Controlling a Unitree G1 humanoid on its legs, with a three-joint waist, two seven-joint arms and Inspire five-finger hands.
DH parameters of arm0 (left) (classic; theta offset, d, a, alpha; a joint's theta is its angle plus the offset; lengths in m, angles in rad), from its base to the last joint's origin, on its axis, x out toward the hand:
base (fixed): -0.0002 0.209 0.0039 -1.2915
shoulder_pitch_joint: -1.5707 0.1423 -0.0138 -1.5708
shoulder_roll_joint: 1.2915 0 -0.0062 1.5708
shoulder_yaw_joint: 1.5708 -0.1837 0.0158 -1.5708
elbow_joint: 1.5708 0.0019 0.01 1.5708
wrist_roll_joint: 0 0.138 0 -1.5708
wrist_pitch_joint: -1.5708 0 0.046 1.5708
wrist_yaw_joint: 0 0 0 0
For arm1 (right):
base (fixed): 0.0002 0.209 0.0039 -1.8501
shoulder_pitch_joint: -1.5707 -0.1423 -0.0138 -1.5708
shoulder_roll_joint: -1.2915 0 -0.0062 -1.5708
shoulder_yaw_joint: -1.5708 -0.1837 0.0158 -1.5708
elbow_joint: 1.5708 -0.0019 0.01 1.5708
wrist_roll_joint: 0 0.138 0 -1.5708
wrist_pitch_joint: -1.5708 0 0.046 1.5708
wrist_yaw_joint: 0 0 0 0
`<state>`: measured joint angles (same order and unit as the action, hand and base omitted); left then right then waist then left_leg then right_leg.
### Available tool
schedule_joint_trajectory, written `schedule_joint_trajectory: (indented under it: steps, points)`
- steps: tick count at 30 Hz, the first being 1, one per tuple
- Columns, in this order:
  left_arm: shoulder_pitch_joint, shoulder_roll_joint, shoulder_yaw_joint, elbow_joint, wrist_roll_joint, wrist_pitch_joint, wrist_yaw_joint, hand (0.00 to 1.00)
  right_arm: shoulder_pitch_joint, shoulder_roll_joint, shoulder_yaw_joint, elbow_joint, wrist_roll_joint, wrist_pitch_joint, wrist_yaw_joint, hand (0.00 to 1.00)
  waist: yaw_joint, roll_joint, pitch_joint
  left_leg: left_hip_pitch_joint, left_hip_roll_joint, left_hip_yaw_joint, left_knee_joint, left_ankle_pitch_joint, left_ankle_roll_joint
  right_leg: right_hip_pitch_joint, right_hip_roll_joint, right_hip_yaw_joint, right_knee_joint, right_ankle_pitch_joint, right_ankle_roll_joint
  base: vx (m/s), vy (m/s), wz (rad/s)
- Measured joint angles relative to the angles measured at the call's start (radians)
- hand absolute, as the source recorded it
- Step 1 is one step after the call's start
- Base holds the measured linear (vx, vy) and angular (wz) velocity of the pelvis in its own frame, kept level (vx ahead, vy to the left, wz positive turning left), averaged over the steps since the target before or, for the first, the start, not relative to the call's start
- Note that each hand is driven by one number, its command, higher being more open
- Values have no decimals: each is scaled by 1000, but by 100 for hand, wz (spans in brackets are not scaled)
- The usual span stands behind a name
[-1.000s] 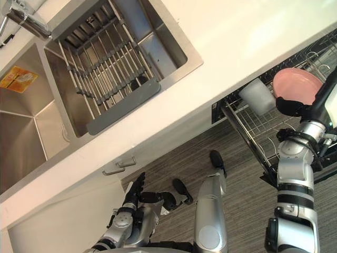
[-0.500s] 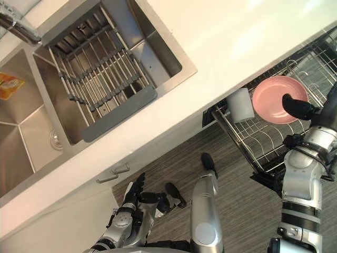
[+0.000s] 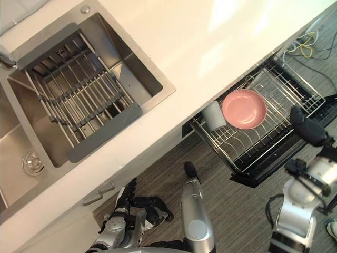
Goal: Walk over to the sink, pick up the cup, carry it to the dishwasher, place the cup inside the dishwasher, then close the dishwasher door
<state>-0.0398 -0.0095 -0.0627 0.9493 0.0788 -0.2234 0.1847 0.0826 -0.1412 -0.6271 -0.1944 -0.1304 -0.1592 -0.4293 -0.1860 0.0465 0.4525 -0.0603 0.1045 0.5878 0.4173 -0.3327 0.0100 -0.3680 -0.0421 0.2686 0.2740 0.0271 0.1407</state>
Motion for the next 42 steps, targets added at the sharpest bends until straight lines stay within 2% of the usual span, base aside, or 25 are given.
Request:
schedule_joint_trajectory:
  steps: [5,9,14,16,21,27,35,37,42]
  points:
    - [20,-12,18,-5,0,0,-2,100,83,109,2,137,258,-22,55,100,5,7,-28,56,-6,26,-34,2,-4,20,-11,-32,21,0,-4,37,19,-15]
    - [28,-33,18,-5,-1,1,-15,100,135,171,9,219,465,-54,107,100,20,30,-56,82,-9,42,-57,0,-15,26,-17,-62,35,-8,-15,6,3,-5]
    - [29,-39,17,-5,0,3,-21,100,139,185,46,339,686,-86,171,100,40,27,-73,97,-8,48,-68,0,-24,27,-27,-92,62,-20,-27,-5,-20,10]
    - [36,-43,19,-5,0,7,-22,100,141,188,54,388,798,-90,224,100,59,27,-90,98,-8,43,-66,1,-25,27,-33,-109,73,-24,-32,-14,-20,9]
    - [49,-47,27,-4,0,10,-36,100,147,179,90,493,924,-90,302,100,89,25,-109,96,-9,25,-65,2,-27,35,-53,-156,83,-29,-36,3,-2,14]
    - [53,-45,37,-5,0,12,-59,100,149,152,143,559,930,-75,372,100,99,14,-116,86,-23,-12,-66,6,-26,35,-89,-213,96,-30,-38,30,19,18]
    - [52,-25,17,-4,1,12,-79,100,175,116,235,615,923,-72,391,100,103,-17,-133,61,-53,-85,-109,50,-22,36,-134,-279,92,-30,-39,8,-14,27]
    - [52,-12,12,-3,11,12,-82,100,175,68,316,642,880,-68,409,100,103,-18,-134,53,-63,-108,-120,64,-20,36,-146,-295,93,-30,-39,-40,-34,30]
    - [52,27,12,-1,21,11,-82,100,144,-18,425,661,828,-46,412,100,103,-18,-134,17,-81,-170,-134,101,-10,36,-177,-346,86,-31,-41,-61,-37,37]
